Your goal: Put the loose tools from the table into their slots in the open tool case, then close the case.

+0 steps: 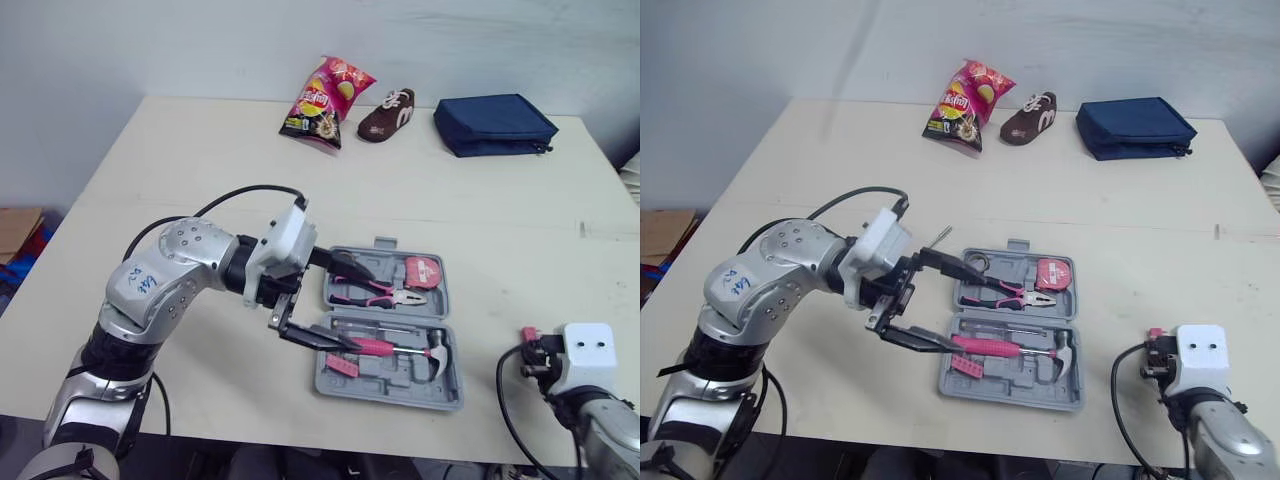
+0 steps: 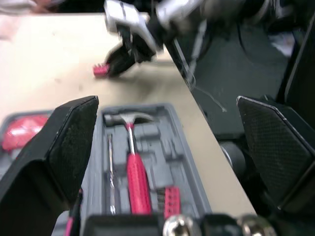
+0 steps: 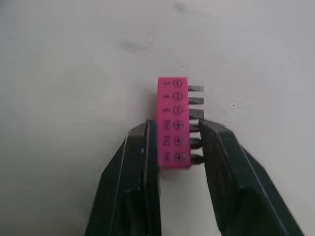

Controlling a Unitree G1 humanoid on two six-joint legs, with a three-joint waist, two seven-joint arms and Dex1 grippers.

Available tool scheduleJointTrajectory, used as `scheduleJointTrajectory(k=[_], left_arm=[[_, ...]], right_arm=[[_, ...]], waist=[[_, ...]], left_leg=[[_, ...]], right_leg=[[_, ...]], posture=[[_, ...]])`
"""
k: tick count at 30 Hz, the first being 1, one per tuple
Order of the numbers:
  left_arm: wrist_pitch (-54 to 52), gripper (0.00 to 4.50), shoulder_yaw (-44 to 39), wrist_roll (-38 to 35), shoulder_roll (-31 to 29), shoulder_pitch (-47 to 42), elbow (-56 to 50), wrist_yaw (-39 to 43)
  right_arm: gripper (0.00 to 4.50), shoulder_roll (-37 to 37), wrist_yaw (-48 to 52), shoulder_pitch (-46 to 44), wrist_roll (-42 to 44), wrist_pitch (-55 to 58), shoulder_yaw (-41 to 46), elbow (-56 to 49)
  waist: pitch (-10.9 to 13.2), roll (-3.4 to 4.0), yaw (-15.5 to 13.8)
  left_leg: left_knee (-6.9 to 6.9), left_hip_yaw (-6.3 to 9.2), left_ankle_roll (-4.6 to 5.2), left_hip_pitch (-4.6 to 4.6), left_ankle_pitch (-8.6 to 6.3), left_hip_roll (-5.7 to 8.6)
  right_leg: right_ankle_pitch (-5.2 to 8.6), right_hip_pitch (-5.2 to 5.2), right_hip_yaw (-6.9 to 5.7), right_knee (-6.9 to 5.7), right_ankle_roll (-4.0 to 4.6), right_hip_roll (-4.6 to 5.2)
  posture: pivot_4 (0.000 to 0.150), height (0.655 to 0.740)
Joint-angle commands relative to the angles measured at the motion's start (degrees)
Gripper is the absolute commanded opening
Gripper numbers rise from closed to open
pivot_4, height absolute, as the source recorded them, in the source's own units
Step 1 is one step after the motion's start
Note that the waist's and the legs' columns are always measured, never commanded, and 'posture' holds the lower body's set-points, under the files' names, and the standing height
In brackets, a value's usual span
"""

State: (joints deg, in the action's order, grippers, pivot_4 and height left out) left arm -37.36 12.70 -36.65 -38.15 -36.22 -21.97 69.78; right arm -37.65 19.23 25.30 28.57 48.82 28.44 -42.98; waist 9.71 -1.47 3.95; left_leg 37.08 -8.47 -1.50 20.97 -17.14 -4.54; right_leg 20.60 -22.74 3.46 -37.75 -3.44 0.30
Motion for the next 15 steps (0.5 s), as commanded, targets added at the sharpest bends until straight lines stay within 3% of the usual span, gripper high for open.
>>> scheduleJointTrajectory(k=[1, 4, 6, 9, 12, 15], left_arm=[[2.8, 4.5, 0.9, 1.7, -1.9, 1.4, -2.1, 2.9], [5.7, 4.5, 2.3, 4.5, -3.8, 3.9, -2.4, 4.4], [6.7, 4.5, 2.6, 5.8, -4.4, 4.9, -2.3, 4.4], [7.9, 4.5, 2.7, 7.5, -5.1, 6.3, -2.6, 4.2], [10.5, 4.5, 4.4, 11.7, -6.1, 7.8, -3.1, 3.4], [11.6, 4.5, 4.9, 13.4, -6.4, 8.7, -3.3, 3.0]], right_arm=[[1.08, -7.8, 13.9, -2.0, 8.0, -0.8, 5.4, -3.1], [1.08, -19.9, 29.5, -5.7, 13.5, -1.2, 2.8, -1.7], [1.08, -24.1, 33.8, -10.6, 16.2, -0.7, -2.0, -0.6], [1.08, -26.3, 35.1, -19.0, 16.2, -0.4, -11.7, 0.2], [1.08, -28.4, 34.5, -24.6, 8.5, -1.1, -24.2, 0.2], [1.08, -27.6, 32.7, -29.2, 5.8, 0.5, -30.2, 1.3]], waist=[[0.1, -0.11, 0.1], [0.1, -0.19, 0.4], [0.3, -0.46, 0.3], [0.4, -0.71, 0.4], [0.4, -0.72, 0.2], [0.4, -0.71, -0.6]], left_leg=[[0.0, 0.05, 0.0, -0.01, 0.03, -0.03], [-0.01, 0.11, 0.04, -0.09, 0.06, -0.03], [-0.07, 0.14, 0.07, -0.16, 0.05, -0.03], [-0.02, 0.19, 0.1, -0.01, 0.02, -0.07], [0.04, 0.17, 0.23, 0.2, -0.07, -0.01], [0.1, 0.11, 0.28, 0.32, -0.21, -0.01]], right_leg=[[-0.02, 0.05, -0.03, -0.01, 0.01, -0.02], [-0.07, 0.17, -0.05, 0.02, 0.0, -0.03], [-0.07, 0.22, -0.06, 0.07, 0.0, -0.02], [-0.08, 0.15, -0.1, 0.15, 0.02, -0.01], [-0.07, 0.01, -0.11, 0.24, -0.01, 0.13], [-0.04, -0.08, -0.1, 0.34, -0.05, 0.17]], posture=[[0.15, 0.74], [0.15, 0.74], [0.15, 0.74], [0.15, 0.74], [0.15, 0.74], [0.15, 0.74]])
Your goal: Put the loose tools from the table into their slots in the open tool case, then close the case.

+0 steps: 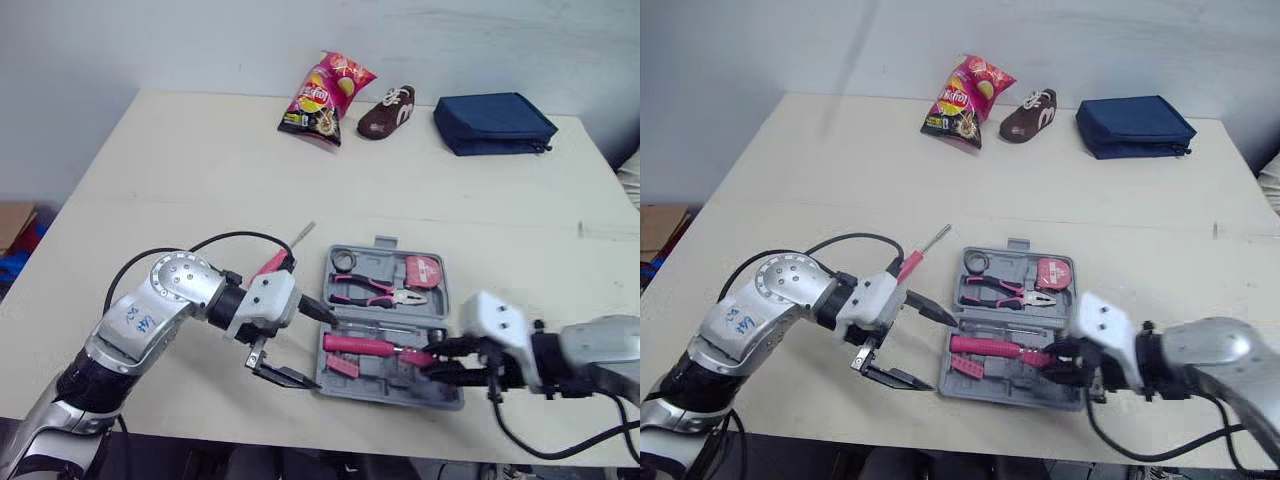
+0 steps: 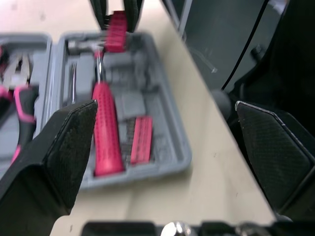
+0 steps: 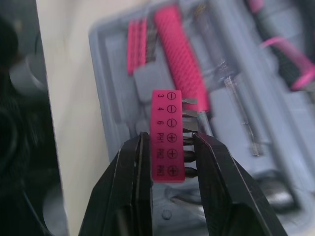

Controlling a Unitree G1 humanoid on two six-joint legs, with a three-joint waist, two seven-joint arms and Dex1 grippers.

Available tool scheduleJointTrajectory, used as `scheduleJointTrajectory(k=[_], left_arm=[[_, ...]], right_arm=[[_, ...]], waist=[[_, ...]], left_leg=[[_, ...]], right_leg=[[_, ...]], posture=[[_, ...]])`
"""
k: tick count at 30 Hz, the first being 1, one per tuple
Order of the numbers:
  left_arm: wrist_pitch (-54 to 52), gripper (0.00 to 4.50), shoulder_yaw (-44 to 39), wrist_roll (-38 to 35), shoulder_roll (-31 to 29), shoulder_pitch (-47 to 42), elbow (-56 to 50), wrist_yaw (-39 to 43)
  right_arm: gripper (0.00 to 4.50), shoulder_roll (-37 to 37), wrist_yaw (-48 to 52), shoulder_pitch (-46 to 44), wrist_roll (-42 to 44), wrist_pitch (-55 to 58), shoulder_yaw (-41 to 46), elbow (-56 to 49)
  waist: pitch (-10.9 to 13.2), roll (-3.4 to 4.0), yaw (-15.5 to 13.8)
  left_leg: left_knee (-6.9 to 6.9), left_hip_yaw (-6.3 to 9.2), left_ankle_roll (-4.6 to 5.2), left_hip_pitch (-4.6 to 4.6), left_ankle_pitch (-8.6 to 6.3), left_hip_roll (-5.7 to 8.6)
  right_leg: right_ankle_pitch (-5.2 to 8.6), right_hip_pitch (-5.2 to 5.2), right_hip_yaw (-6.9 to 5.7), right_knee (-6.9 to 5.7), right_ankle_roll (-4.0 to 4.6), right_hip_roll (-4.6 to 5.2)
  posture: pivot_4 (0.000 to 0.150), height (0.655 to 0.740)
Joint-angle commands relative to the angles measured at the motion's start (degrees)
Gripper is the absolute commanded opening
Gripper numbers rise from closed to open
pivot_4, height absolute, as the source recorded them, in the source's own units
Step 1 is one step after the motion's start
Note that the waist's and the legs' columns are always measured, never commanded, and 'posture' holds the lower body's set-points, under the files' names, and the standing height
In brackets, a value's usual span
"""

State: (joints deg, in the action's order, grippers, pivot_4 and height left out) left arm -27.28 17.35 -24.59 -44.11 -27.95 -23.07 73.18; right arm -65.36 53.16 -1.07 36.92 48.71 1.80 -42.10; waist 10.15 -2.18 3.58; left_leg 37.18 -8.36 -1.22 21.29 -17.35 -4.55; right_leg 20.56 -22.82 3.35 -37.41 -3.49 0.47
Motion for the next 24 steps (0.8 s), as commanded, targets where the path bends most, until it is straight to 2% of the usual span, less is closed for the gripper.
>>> scheduleJointTrajectory(k=[1, 9, 24], left_arm=[[1.1, 4.5, -0.1, 1.1, -0.2, 0.5, -2.3, -0.6], [0.3, 4.5, -1.3, 0.8, -0.2, 1.4, -3.1, -2.6], [0.0, 4.5, 0.1, 0.9, 3.0, -0.2, -2.6, -3.6]], right_arm=[[1.08, 0.5, -1.4, -4.1, -2.8, 1.2, -4.8, 0.6], [1.08, -0.3, 2.2, -6.3, -8.2, -1.9, -11.9, 2.1], [1.08, 3.1, 3.2, -12.5, -11.4, -0.6, -16.9, 3.5]], waist=[[0.0, 0.0, -0.4], [0.0, 0.01, -0.5], [0.0, 0.0, -0.3]], left_leg=[[0.02, -0.03, 0.03, 0.02, -0.04, 0.0], [0.14, -0.05, 0.07, -0.02, -0.07, -0.01], [0.33, -0.07, 0.06, -0.11, -0.06, -0.03]], right_leg=[[0.01, -0.01, 0.0, 0.0, -0.01, 0.02], [0.03, 0.0, -0.01, -0.11, 0.02, 0.05], [0.03, 0.03, -0.02, -0.35, 0.04, 0.04]], posture=[[0.15, 0.74], [0.15, 0.74], [0.15, 0.74]])
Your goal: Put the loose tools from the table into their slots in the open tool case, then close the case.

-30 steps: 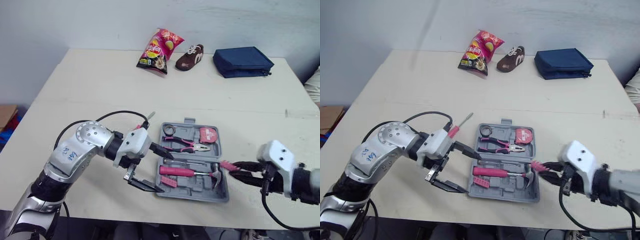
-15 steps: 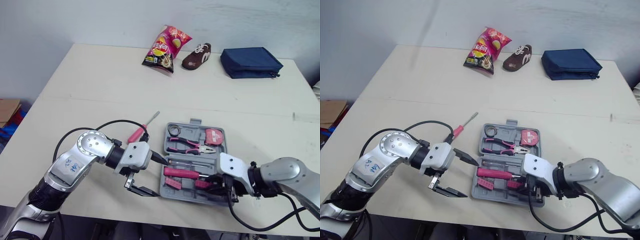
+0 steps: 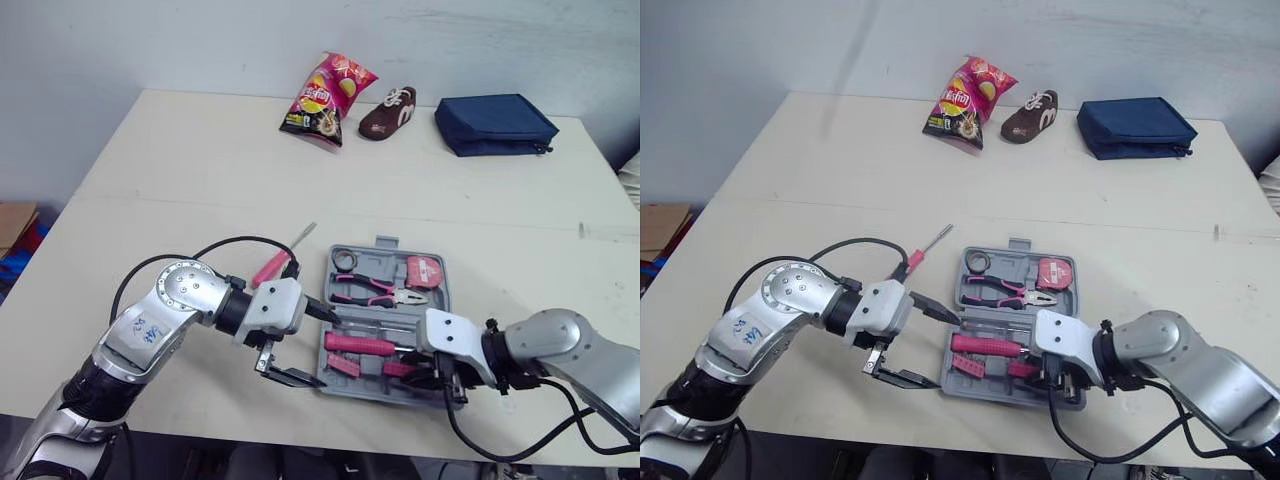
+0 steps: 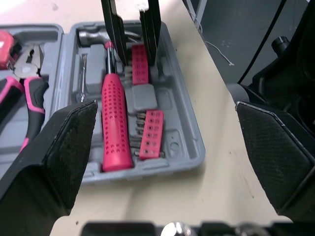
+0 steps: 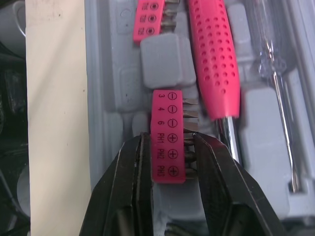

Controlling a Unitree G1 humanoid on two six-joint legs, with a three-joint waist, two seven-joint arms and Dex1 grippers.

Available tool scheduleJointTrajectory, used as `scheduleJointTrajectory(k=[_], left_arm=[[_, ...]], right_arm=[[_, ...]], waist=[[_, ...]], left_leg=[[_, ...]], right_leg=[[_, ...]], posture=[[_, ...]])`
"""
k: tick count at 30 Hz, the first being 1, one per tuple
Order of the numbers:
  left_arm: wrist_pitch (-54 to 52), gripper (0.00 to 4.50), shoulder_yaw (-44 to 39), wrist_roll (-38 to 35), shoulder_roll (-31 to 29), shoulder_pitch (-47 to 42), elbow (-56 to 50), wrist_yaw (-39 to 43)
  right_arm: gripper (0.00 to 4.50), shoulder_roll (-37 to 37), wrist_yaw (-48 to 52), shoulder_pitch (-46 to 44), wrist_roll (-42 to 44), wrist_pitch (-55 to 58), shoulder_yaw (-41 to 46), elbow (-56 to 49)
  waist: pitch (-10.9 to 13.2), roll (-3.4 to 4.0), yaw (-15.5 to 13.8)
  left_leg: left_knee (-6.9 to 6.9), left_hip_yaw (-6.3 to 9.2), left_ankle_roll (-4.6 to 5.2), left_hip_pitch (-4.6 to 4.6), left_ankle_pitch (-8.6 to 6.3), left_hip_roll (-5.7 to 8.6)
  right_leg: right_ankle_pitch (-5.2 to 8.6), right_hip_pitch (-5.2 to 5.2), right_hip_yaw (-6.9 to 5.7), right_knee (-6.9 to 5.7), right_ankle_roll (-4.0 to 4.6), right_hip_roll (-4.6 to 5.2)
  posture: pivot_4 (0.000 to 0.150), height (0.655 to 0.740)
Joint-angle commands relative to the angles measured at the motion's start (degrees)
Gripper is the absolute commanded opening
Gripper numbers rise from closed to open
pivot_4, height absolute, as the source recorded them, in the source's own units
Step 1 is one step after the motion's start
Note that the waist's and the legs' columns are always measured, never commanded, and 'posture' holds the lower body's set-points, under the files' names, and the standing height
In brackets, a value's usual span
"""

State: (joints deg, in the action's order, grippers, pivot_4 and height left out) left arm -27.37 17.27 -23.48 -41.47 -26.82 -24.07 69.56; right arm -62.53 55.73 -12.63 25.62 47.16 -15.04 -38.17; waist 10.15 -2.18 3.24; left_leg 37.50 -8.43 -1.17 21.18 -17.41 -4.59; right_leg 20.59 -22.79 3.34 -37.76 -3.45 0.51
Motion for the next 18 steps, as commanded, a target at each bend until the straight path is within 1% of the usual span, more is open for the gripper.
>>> scheduleJointTrajectory(k=[1, 2, 3, 5, 7, 9, 13, 14, 16, 18], left_arm=[[-0.1, 4.5, 0.2, -0.3, 0.6, -1.3, -1.6, 0.0], [-0.1, 4.5, 0.3, -0.2, 0.7, -1.1, -1.7, -0.1], [0.1, 4.5, 0.4, 0.0, 0.6, -0.8, -1.7, 0.0], [0.5, 4.5, 0.3, 0.4, 0.3, 0.1, -2.0, -0.1], [0.9, 4.5, 0.2, 0.4, -0.1, 1.0, -2.2, 0.0], [1.6, 4.5, 0.0, 0.6, -0.6, 2.0, -2.5, 0.3], [1.9, 4.5, -0.5, 0.3, -0.5, 2.3, -2.4, 0.0], [1.6, 4.5, -0.7, 0.0, -0.2, 2.2, -2.2, -0.3], [1.4, 4.5, -0.8, -0.2, 0.2, 2.1, -2.0, -0.6], [2.0, 4.5, -0.7, 0.1, 0.1, 2.3, -1.8, -0.3]], right_arm=[[1.46, 0.1, 1.1, -1.0, 0.5, 1.3, 0.4, -0.7], [1.9, -0.2, 1.6, -0.6, 1.1, 1.4, 0.9, -1.0], [2.25, -0.3, 1.9, -0.2, 1.4, 0.9, 1.6, -1.2], [3.12, -0.2, 2.4, 0.2, 2.9, 0.4, 4.5, -1.3], [3.12, 0.5, 2.1, 0.5, 4.5, 0.8, 7.0, -1.1], [3.12, 1.0, 2.9, 2.5, 6.0, -1.2, 10.1, -1.1], [3.12, 5.7, 6.1, 10.3, 5.1, -15.7, 16.4, 2.1], [2.91, 7.2, 6.5, 12.1, 4.7, -18.7, 17.5, 3.5], [2.29, 8.8, 7.9, 14.8, 4.2, -22.5, 18.6, 6.0], [1.31, 9.3, 9.2, 16.6, 3.9, -24.7, 18.6, 7.5]], waist=[[0.0, 0.0, 0.0], [0.0, 0.0, 0.0], [0.0, 0.0, -0.1], [0.0, 0.0, -0.1], [0.0, 0.0, 0.0], [0.0, 0.0, -0.1], [0.0, -0.01, -0.4], [0.0, -0.01, -0.5], [0.0, -0.01, -0.5], [0.0, -0.01, -0.5]], left_leg=[[0.04, 0.0, 0.0, 0.0, 0.0, -0.01], [0.07, 0.0, 0.0, 0.0, 0.0, -0.02], [0.1, 0.01, 0.0, 0.0, 0.0, -0.02], [0.12, 0.01, 0.01, 0.02, 0.0, -0.02], [0.15, 0.0, 0.04, 0.03, -0.02, -0.01], [0.15, 0.0, 0.05, 0.03, -0.03, -0.01], [0.12, 0.06, 0.05, 0.05, -0.03, -0.02], [0.14, 0.06, 0.05, 0.05, -0.03, -0.02], [0.21, 0.04, 0.09, 0.04, -0.05, 0.0], [0.31, 0.03, 0.13, 0.02, -0.08, 0.01]], right_leg=[[0.0, 0.0, 0.0, -0.04, 0.0, -0.01], [0.0, 0.0, 0.0, -0.07, 0.01, -0.01], [0.0, 0.0, 0.0, -0.09, 0.01, 0.0], [0.0, 0.0, 0.0, -0.1, 0.01, 0.0], [0.0, 0.01, 0.0, -0.09, 0.01, 0.01], [0.0, 0.01, 0.0, -0.09, 0.01, 0.01], [0.0, 0.03, -0.05, -0.05, 0.01, -0.03], [0.0, 0.06, -0.06, -0.04, 0.0, -0.03], [-0.01, 0.12, -0.05, -0.04, -0.02, -0.02], [-0.05, 0.19, -0.04, -0.03, -0.09, 0.0]], posture=[[0.15, 0.74], [0.15, 0.74], [0.15, 0.74], [0.15, 0.74], [0.15, 0.74], [0.15, 0.74], [0.15, 0.74], [0.15, 0.74], [0.15, 0.74], [0.15, 0.74]])
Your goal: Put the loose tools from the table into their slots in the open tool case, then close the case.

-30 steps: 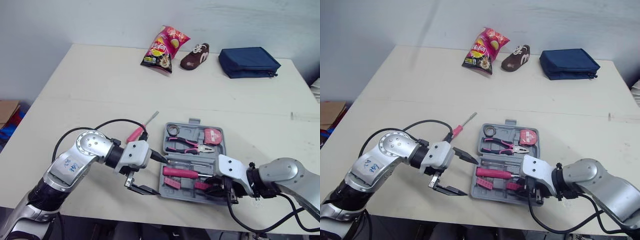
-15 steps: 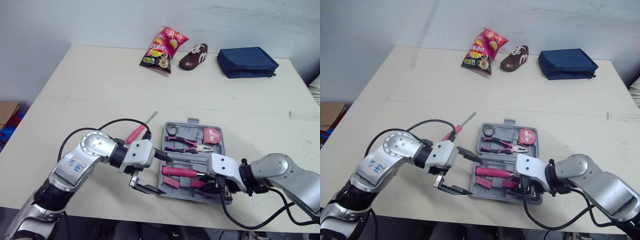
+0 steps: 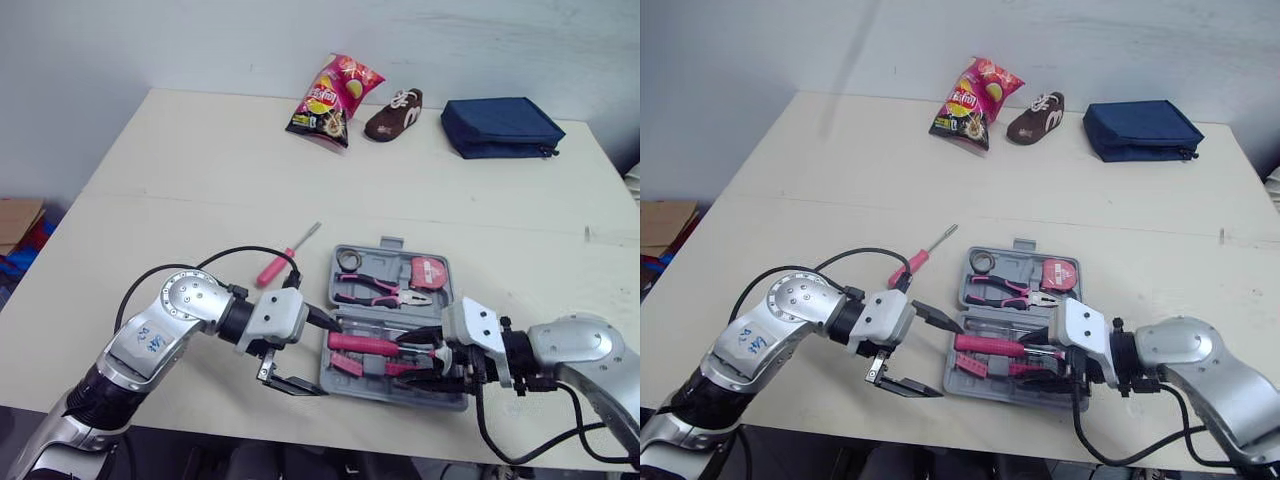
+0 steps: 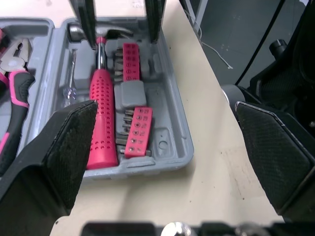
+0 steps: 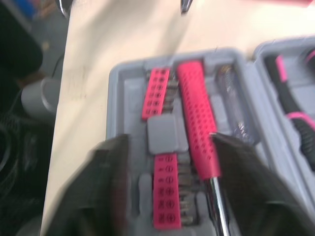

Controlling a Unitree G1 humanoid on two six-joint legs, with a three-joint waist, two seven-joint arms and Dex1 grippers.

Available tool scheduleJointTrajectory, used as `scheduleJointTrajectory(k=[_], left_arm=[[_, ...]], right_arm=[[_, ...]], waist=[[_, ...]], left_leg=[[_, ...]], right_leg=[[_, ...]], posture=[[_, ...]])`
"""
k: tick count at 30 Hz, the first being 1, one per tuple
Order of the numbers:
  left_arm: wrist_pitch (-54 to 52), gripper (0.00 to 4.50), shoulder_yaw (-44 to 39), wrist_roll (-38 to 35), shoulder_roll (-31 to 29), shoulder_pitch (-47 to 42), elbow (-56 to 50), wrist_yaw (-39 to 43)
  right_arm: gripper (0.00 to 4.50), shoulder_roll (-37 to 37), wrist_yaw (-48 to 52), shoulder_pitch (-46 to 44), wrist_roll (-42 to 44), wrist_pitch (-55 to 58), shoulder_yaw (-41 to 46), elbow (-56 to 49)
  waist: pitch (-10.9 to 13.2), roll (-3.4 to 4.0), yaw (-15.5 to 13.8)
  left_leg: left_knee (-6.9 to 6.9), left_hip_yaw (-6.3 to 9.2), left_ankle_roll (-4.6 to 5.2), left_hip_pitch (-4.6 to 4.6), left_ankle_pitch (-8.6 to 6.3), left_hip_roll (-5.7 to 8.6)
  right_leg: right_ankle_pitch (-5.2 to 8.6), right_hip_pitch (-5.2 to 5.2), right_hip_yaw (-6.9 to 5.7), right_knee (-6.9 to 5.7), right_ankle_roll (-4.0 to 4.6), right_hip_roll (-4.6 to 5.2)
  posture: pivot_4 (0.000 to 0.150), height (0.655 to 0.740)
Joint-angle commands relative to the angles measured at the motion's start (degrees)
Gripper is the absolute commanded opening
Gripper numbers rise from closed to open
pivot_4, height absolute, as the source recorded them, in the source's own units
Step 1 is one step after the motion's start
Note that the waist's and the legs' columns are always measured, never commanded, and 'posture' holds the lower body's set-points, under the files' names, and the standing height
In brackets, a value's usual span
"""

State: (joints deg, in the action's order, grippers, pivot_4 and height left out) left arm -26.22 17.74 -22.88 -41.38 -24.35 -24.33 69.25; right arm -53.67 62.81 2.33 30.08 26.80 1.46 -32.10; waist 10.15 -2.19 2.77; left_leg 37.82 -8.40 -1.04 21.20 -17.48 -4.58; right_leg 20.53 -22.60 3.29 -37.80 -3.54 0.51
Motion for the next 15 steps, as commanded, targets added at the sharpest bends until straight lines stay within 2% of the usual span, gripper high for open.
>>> scheduleJointTrajectory(k=[1, 2, 3, 15], left_arm=[[1.3, 4.5, -1.0, -0.3, -0.1, 0.0, -1.5, 0.2], [1.6, 4.5, -1.0, -0.1, -0.2, 0.0, -1.4, 0.3], [1.7, 4.5, -1.0, -0.1, -0.3, 0.0, -1.3, 0.4], [2.5, 4.5, -1.2, 0.2, 0.0, -1.7, 0.7, 0.9]], right_arm=[[0.79, 1.0, 2.2, 2.2, -0.7, -5.4, 1.9, 2.1], [0.26, 1.5, 2.1, 2.4, -0.7, -6.0, 1.7, 2.5], [0.05, 2.1, 1.9, 2.6, -0.6, -6.5, 1.5, 3.0], [0.05, 5.0, 1.7, 5.3, -10.3, -15.4, -4.0, 13.2]], waist=[[0.0, 0.0, 0.0], [0.0, 0.0, 0.2], [0.0, 0.0, 0.3], [0.0, 0.0, 0.3]], left_leg=[[0.02, 0.0, 0.01, -0.02, -0.01, 0.0], [0.05, 0.0, 0.01, -0.02, -0.01, 0.0], [0.05, 0.0, 0.01, -0.04, -0.01, -0.01], [0.05, -0.01, 0.0, -0.1, 0.0, -0.02]], right_leg=[[0.0, 0.02, 0.0, 0.0, -0.01, 0.0], [-0.01, 0.03, 0.0, -0.01, -0.01, 0.0], [-0.01, 0.03, 0.0, -0.02, -0.01, -0.01], [0.0, 0.05, 0.02, -0.06, 0.0, -0.04]], posture=[[0.15, 0.74], [0.15, 0.74], [0.15, 0.74], [0.15, 0.74]])
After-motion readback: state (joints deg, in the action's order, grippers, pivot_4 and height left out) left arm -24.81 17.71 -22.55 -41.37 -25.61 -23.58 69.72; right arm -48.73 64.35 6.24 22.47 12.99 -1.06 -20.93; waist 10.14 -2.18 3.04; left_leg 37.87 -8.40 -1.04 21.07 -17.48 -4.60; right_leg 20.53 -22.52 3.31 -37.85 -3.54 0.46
